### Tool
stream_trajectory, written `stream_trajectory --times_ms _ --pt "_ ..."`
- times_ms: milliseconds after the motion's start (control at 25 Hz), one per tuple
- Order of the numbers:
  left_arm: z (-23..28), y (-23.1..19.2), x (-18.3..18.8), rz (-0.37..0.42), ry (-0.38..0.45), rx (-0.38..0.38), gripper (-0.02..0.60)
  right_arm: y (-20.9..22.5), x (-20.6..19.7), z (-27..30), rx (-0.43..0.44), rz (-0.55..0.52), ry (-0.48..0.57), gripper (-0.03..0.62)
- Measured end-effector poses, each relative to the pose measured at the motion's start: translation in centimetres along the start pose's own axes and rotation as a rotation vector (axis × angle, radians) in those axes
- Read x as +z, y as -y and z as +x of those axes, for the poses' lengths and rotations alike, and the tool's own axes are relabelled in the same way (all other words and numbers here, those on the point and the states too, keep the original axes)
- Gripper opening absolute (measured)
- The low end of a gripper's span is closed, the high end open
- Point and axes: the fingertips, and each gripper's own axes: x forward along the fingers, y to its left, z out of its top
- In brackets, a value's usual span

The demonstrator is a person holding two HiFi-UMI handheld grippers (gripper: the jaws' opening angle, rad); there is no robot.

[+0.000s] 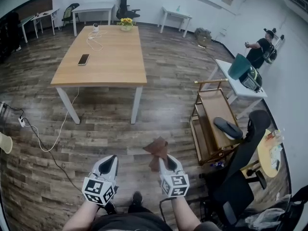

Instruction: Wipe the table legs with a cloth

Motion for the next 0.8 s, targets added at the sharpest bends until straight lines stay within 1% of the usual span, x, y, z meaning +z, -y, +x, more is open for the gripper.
stream_trajectory --times_ms 240,400,640,800 --pt "-4.2 -1.5 -0.1 0.000 0.015 -0.011 0.018 -4.2 -0.1 -0.9 0.009 -0.029 0.003 0.062" --pt "-6.0 -2.7 -0.6 -0.021 0.015 -0.008 0.018 -5.8 -0.2 -1.7 0.001 -0.052 -0.005 0.063" --pt "-7.5 -3.1 -1.1 -0.028 0.015 -0.018 0.018 -6.5 -2.0 -3.5 -0.024 -0.049 -0.051 0.063" --pt "-8.1 -3.0 -1.6 -0.030 0.009 -0.031 0.018 -6.8 -2.2 -4.0 -0.033 -0.063 -0.059 0.063"
